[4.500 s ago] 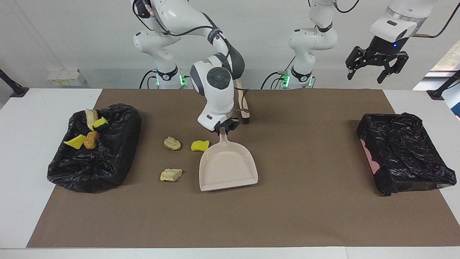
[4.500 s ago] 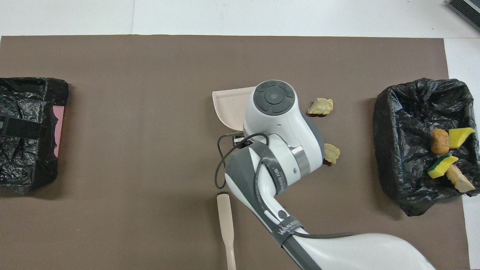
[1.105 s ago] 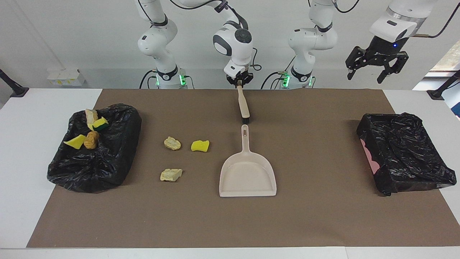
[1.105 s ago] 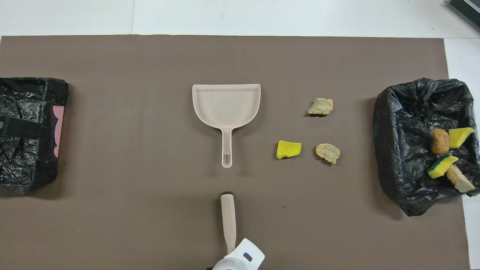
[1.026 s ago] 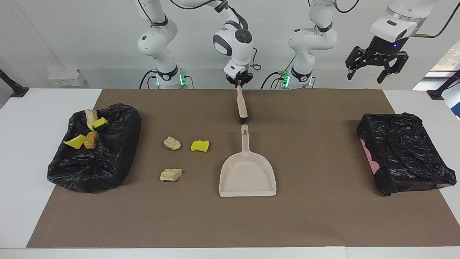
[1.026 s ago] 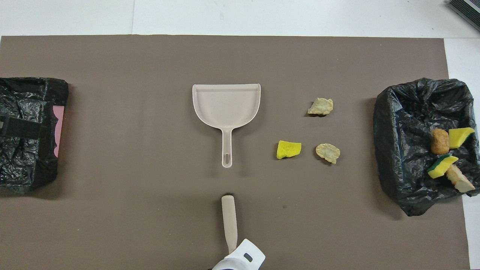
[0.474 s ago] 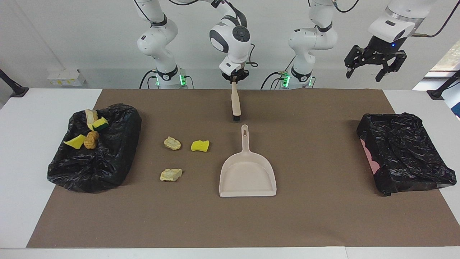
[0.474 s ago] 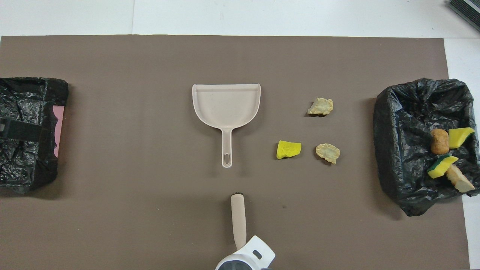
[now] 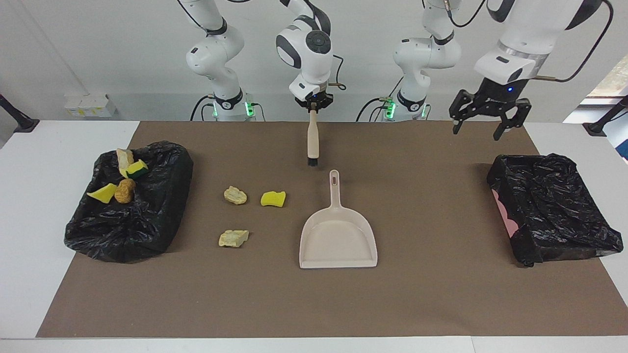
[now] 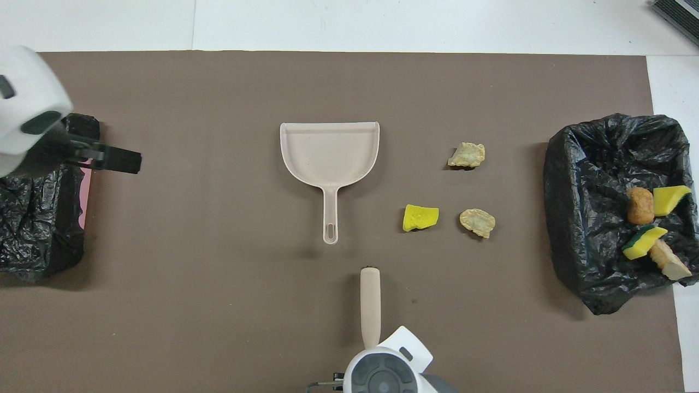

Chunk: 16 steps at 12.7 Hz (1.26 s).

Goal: Sweep and dump trash in bin

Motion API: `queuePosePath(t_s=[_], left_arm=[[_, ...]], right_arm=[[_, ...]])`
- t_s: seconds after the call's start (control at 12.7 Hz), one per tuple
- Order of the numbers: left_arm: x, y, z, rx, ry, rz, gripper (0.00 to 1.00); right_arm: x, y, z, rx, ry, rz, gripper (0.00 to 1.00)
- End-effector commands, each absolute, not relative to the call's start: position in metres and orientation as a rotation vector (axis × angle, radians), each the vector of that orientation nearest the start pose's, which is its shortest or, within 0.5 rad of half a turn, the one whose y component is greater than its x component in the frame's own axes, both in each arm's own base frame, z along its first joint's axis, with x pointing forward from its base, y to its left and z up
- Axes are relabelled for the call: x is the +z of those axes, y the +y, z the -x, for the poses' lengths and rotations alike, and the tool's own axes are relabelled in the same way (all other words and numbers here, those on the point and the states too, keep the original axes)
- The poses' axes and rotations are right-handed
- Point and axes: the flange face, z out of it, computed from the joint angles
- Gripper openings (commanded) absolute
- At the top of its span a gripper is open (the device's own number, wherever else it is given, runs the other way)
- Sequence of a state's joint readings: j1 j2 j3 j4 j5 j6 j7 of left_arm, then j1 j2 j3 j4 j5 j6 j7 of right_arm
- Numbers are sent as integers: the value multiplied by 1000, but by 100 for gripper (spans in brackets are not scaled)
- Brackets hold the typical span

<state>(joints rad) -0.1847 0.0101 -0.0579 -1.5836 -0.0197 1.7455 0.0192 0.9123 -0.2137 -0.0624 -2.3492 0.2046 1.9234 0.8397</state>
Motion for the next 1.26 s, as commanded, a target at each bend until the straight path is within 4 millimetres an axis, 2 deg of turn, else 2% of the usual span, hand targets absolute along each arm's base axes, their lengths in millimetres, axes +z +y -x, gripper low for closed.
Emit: queuePosePath(t_s=[0.0, 0.24, 0.32, 0.39, 0.47, 0.63, 0.79, 0.95, 1.11, 1.18], left_arm=[[587, -197, -569, -246, 385, 3159, 100], [538, -256, -563, -234, 371, 3180, 100], [525, -266, -560, -238, 385, 3179, 100], [507, -285, -558, -210, 423, 3175, 100], [483, -310, -556, -184, 406, 3180, 100], [452, -344, -553, -212, 314, 3211, 100], [425, -367, -546, -167, 342, 3203, 100], [401, -371, -539, -175, 285, 3214, 100], [391, -378, -530, -177, 301, 3216, 100], [388, -379, -528, -170, 293, 3216, 100]], right_arm=[[419, 308, -314, 435, 100, 3160, 0], [416, 268, -355, 387, 111, 3225, 0], [413, 254, -366, 378, 110, 3244, 0], [411, 240, -376, 372, 109, 3258, 0], [407, 222, -388, 376, 134, 3270, 0], [400, 183, -410, 377, 118, 3300, 0], [394, 144, -427, 385, 74, 3314, 0], [387, 107, -440, 361, 85, 3288, 0], [378, 66, -446, 345, 56, 3261, 0], [376, 55, -447, 351, 29, 3252, 0]])
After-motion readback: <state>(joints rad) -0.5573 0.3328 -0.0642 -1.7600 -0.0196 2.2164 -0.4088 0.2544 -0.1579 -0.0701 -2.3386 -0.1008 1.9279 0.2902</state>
